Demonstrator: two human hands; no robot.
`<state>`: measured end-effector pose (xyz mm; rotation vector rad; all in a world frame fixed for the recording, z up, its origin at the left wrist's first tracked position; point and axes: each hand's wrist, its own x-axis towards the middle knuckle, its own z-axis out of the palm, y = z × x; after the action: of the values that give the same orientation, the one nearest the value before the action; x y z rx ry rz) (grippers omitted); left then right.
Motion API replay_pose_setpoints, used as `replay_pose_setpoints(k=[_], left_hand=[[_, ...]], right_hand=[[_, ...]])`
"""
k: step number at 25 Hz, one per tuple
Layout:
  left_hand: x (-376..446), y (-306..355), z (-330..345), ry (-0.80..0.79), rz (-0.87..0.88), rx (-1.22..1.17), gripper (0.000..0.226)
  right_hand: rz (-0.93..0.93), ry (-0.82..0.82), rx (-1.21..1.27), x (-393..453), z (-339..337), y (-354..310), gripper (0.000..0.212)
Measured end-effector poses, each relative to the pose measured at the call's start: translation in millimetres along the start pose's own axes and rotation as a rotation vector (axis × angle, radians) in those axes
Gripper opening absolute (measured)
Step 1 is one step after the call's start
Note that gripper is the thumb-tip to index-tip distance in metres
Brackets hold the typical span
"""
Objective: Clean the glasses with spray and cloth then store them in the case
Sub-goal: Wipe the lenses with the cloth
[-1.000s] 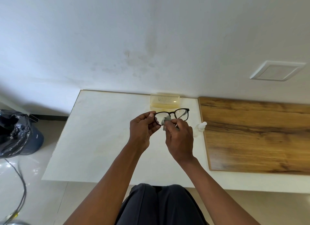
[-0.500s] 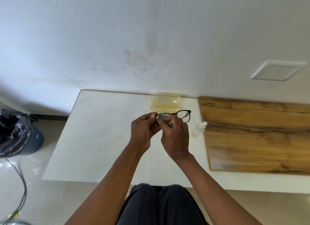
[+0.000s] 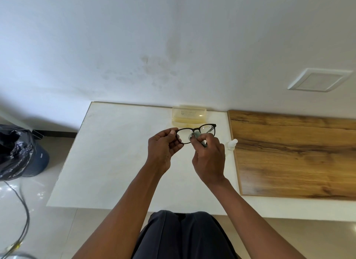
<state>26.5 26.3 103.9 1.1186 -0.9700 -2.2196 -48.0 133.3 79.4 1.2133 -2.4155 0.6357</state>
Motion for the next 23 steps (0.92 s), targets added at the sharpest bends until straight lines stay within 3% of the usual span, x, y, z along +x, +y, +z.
replay_pose_setpoints(k=[8, 15, 23], left_hand=[[-1, 0, 5, 0.016, -0.001, -0.017, 0.016], [5, 1, -1, 0.032, 0.022, -0.027, 0.016], [2, -3, 0, 0.009, 0.003, -0.009, 0.016]], right_hand=[[-0.004, 0.048, 0.029, 13, 8, -21, 0.03], [-0.09, -0.011, -0.032, -8, 6, -13, 0.046], [0.043, 0.016, -0.036, 10, 2, -7, 0.045]])
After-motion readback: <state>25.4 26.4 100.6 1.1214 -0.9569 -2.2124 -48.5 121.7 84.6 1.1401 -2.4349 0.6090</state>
